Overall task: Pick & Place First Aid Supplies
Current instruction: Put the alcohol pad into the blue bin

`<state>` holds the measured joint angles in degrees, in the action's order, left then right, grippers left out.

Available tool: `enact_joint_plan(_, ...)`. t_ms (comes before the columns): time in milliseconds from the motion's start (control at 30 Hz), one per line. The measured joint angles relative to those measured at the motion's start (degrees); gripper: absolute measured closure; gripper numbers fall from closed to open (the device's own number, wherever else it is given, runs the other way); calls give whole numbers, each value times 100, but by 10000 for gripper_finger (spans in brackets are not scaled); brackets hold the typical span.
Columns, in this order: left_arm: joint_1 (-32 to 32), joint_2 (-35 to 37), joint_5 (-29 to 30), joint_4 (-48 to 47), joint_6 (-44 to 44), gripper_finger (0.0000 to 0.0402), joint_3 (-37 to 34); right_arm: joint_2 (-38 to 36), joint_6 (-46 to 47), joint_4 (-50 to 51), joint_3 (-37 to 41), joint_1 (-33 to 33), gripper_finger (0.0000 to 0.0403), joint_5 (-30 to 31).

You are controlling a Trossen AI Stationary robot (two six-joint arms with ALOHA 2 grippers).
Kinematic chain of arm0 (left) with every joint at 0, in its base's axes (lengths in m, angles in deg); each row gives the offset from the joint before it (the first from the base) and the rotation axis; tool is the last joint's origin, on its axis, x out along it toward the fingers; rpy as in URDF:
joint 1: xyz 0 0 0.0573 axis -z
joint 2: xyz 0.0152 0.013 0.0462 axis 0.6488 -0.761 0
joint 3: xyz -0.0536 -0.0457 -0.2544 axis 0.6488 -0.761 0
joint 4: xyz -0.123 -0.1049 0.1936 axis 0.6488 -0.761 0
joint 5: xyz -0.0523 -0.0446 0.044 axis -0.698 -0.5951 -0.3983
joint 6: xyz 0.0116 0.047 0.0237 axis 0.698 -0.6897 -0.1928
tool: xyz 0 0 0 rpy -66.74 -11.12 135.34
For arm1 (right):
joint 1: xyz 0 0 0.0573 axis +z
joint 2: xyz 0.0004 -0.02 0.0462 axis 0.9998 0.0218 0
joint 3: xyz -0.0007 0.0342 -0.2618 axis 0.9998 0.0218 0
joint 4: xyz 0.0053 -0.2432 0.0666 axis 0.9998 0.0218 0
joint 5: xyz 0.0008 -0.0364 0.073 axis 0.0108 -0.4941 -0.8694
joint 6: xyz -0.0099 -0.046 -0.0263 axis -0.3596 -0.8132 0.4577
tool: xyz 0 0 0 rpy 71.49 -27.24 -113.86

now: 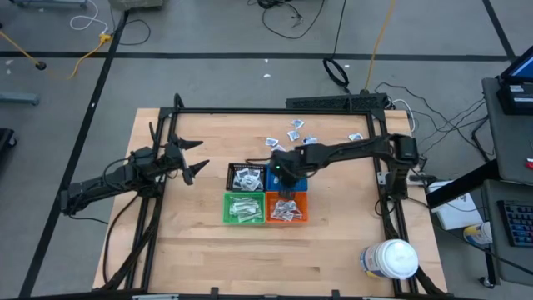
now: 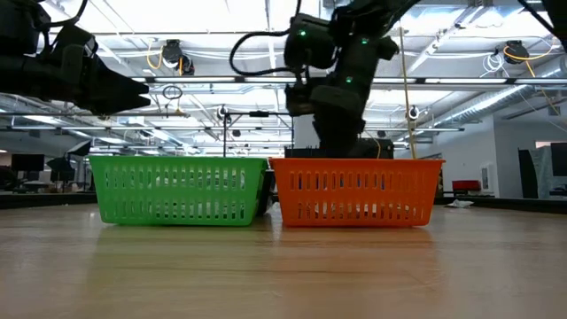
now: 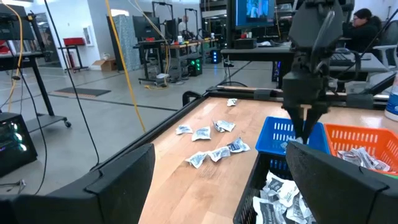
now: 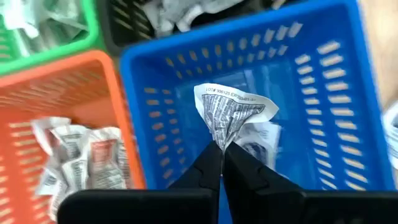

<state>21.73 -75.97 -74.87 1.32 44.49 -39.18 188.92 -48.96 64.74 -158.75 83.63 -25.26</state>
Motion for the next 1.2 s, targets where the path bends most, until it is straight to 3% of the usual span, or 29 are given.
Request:
enact_joint_plan(333,0,-1,1,-17,1,36,1,283,-2,197,-315,0,388,6)
enact_joint_plan(667,2,1,1,-15,2,36,-1,280,232,252,-304,-8,260,15)
enact_joint_plan(800,0,1,1,-15,1,36,0,50,239,553,-301,-69,227,4)
enact_joint_plan(1200,2,1,1,-17,2,36,-1,-796,212,1955,-291,-507,233,2)
